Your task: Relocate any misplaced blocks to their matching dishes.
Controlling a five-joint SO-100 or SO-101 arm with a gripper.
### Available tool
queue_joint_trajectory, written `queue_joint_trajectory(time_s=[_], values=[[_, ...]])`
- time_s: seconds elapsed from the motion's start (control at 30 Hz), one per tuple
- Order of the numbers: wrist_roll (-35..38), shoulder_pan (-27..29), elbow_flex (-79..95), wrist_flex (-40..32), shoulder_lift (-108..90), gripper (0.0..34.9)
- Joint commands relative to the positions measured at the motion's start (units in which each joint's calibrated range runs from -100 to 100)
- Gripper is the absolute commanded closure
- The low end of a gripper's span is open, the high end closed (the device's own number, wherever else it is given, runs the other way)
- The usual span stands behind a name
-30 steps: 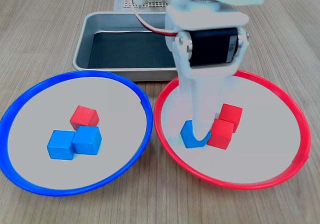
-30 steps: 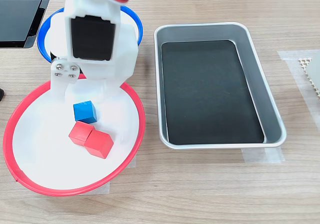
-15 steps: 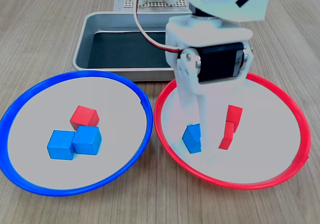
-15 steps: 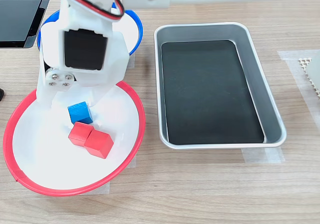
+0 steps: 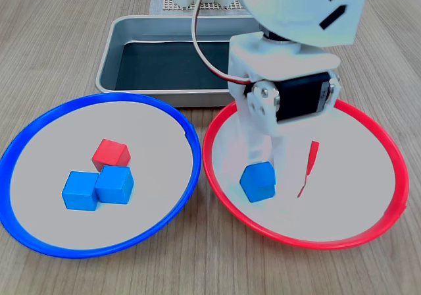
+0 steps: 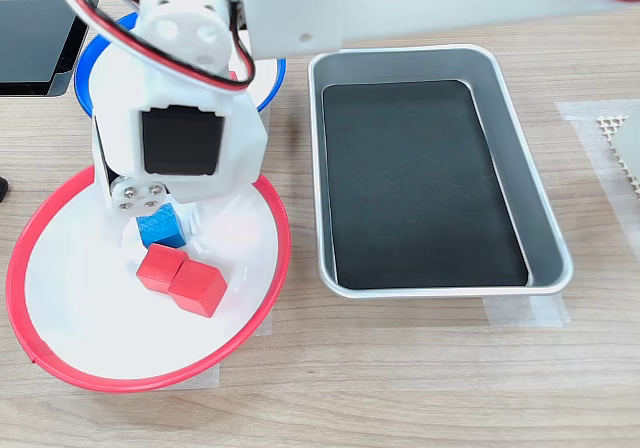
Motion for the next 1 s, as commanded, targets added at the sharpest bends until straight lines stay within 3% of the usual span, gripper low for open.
queue_joint_trajectory(time_s=[0.0,0.27,0.53,0.83,0.97], values=[[0.54,-0.13,0.63,-0.91,-0.96,17.6],[0.98,0.91,2.36,-1.57,-0.7,18.7],[1.03,1.1,2.09,-2.15,-0.53,22.5],[1.81,0.91,2.63,-3.55,-1.39,34.3],[1.76,0.81,4.91,-4.13,-4.12,34.6]])
